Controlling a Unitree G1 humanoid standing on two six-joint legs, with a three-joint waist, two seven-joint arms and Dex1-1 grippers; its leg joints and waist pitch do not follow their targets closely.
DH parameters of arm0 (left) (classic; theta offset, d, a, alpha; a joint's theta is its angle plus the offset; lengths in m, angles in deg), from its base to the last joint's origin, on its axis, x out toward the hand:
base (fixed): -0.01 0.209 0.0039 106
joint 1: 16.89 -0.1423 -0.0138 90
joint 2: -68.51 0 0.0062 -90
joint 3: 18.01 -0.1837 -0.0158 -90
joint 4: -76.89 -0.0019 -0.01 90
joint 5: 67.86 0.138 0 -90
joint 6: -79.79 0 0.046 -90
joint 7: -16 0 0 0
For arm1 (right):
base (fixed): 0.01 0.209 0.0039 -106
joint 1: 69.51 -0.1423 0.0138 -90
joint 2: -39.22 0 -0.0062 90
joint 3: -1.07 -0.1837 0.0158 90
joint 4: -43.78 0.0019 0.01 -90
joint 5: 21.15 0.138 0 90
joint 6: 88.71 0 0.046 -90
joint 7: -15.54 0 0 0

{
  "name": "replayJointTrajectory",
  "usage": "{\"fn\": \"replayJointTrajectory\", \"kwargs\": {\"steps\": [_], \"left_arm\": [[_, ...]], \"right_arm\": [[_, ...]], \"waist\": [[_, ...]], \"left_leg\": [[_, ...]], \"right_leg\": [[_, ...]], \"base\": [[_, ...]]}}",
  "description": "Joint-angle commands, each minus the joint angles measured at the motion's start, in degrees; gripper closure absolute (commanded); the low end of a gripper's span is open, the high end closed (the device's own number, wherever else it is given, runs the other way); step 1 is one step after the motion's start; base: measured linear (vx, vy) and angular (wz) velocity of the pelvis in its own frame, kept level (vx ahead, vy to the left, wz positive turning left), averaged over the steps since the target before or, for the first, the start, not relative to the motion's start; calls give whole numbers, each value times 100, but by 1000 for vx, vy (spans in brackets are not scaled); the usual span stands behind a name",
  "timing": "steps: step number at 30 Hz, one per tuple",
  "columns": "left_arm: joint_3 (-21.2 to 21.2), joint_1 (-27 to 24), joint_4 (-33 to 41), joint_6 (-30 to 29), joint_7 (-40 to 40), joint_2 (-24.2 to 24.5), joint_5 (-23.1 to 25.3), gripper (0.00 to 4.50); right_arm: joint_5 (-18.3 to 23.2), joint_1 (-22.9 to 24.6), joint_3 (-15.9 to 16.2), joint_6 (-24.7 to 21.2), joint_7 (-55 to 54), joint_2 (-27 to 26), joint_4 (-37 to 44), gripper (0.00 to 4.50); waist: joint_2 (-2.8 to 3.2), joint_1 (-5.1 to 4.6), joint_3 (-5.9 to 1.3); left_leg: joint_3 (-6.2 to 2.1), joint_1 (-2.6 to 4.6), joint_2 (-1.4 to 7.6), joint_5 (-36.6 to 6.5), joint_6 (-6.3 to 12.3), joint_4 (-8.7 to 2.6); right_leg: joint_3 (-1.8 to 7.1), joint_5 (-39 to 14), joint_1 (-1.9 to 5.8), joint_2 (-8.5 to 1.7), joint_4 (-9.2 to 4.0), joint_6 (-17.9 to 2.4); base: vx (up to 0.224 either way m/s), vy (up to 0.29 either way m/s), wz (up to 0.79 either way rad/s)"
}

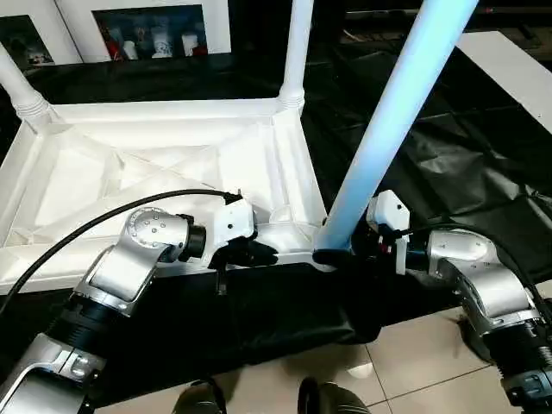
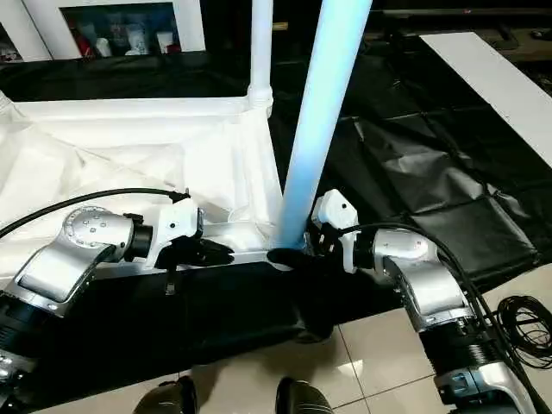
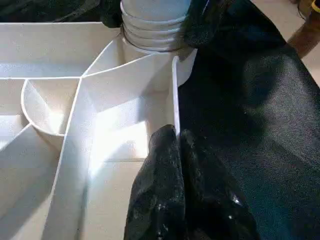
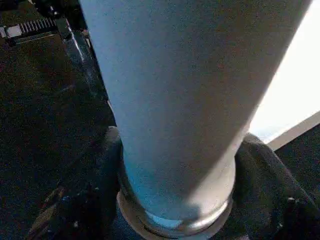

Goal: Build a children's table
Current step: Rotate leg to tighten

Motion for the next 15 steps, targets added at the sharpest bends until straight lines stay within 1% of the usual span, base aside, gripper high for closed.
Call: {"fn": "replayJointTrajectory", "kwargs": {"steps": [1, 5, 7, 8, 9, 10, 11, 12, 13, 14, 15], "left_arm": [[-196, -93, 45, 2, -220, -13, -53, 450], [-162, -82, 1, -69, -118, -41, -34, 450], [-128, -47, -94, -131, 53, -113, 15, 450], [-112, -31, -136, -164, 127, -148, 32, 450], [-71, 23, -251, -243, 304, -243, 65, 450], [-66, 33, -268, -254, 328, -257, 69, 450], [-56, 50, -301, -274, 371, -283, 77, 450], [11, 176, -556, -295, 679, -458, 147, 450], [41, 254, -710, -288, 856, -549, 199, 450], [62, 322, -840, -281, 978, -627, 229, 450], [69, 350, -892, -279, 1025, -659, 241, 450]], "right_arm": [[-1, -8, 21, 24, 73, -1, -80, 178], [-23, 36, 42, 5, 91, -18, -116, 180], [-24, 59, 1, -67, -42, -82, -147, 180], [-26, 64, -27, -108, -129, -121, -171, 180], [-31, 62, -128, -154, -419, -264, -268, 180], [-31, 60, -146, -153, -468, -289, -286, 180], [-32, 56, -178, -151, -558, -336, -319, 180], [0, 25, -400, -117, -1141, -663, -504, 180], [23, 5, -533, -110, -1519, -871, -588, 180], [60, -11, -662, -99, -1883, -1090, -660, 180], [77, -17, -721, -93, -2046, -1191, -689, 180]], "waist": [[-31, 7, -442], [-31, 11, -453], [-35, 6, -455], [-39, 5, -451], [-39, 6, -440], [-34, 4, -434], [-35, 3, -420], [-35, 1, -423], [-32, -3, -417], [-41, -14, -422], [-40, -23, -422]], "left_leg": [[-44, 104, 127, -591, 632, -252], [-42, 107, 128, -566, 643, -245], [-40, 105, 125, -558, 650, -240], [-42, 103, 126, -594, 640, -244], [-42, 111, 124, -676, 599, -250], [-42, 114, 127, -732, 568, -253], [-54, 116, 126, -889, 479, -266], [-53, 124, 127, -954, 430, -266], [-57, 138, 122, -1071, 341, -274], [-71, 113, 110, -1067, 245, -282], [-88, 114, 113, -1111, 184, -298]], "right_leg": [[267, -373, 377, -361, -323, -1460], [268, -337, 380, -361, -314, -1478], [267, -313, 380, -358, -312, -1494], [266, -382, 380, -361, -320, -1491], [265, -558, 370, -365, -342, -1464], [267, -667, 362, -371, -354, -1451], [262, -1008, 353, -381, -395, -1379], [265, -1153, 346, -384, -407, -1339], [264, -1459, 328, -392, -450, -1255], [258, -1609, 348, -394, -452, -1177], [250, -1770, 337, -400, -468, -1093]], "base": [[0, 0, 0], [0, 0, 0], [0, 0, 0], [0, 0, 0], [0, 0, 0], [0, 0, 0], [0, 0, 0], [0, 0, 0], [0, 0, 0], [0, 0, 0], [0, 0, 0]]}}
